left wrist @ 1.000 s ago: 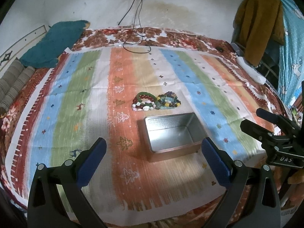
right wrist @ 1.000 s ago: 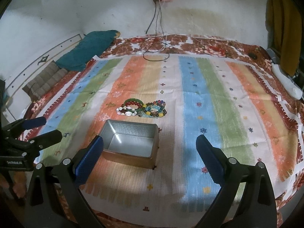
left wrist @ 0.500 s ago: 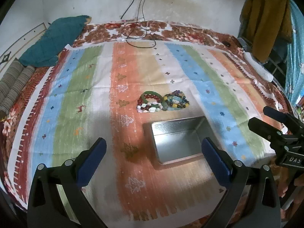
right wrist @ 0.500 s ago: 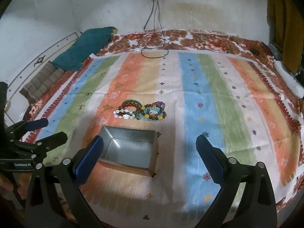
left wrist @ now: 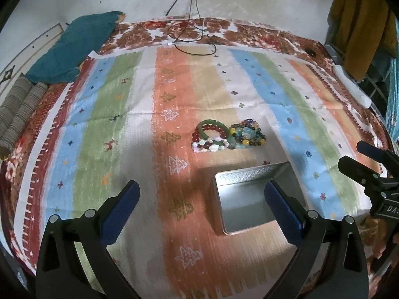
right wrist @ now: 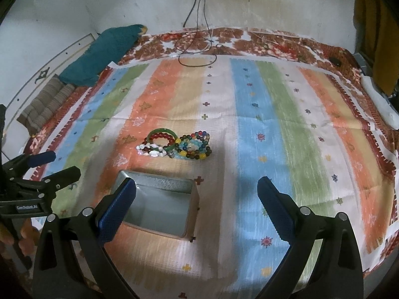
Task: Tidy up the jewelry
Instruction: 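Move both grippers toward the bracelet cluster beside the silver tin, then grasp the white pearl bracelet with the left gripper while the right grasps the multicolour bead bracelet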
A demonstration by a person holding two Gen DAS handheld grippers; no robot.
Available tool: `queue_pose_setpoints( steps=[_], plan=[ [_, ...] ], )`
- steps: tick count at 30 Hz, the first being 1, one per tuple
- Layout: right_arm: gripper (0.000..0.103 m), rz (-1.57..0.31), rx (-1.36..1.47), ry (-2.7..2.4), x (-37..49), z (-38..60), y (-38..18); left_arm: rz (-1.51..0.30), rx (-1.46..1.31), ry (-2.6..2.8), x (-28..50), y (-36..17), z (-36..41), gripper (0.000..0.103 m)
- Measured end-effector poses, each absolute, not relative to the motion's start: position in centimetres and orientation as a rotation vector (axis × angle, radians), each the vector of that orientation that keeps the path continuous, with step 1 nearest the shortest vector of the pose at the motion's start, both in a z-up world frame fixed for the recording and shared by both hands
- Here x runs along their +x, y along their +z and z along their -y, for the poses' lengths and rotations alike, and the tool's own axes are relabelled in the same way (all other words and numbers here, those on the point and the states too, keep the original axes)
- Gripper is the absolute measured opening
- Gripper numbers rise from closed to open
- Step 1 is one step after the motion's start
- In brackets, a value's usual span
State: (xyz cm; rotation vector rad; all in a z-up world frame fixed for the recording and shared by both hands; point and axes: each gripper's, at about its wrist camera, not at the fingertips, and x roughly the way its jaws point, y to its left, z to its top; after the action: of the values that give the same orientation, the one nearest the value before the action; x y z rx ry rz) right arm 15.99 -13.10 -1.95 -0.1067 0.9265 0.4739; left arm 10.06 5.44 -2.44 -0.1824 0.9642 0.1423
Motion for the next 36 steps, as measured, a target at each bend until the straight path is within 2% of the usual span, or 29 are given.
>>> queue_pose_setpoints(
  steps=[21, 36],
  plan=[
    [0.099, -1.028, -0.172, 0.434, 22.0, 10.6, -4.6, -1.074, -0.143, 0.160, 15.4, -5.0, -6.4, 0.097],
    [0.099, -1.130, -0.181, 0.403, 27.0, 9.4, -8.5, -1.185, -0.107, 0.154, 19.9, -8.9, -7.2, 0.097]
  ],
)
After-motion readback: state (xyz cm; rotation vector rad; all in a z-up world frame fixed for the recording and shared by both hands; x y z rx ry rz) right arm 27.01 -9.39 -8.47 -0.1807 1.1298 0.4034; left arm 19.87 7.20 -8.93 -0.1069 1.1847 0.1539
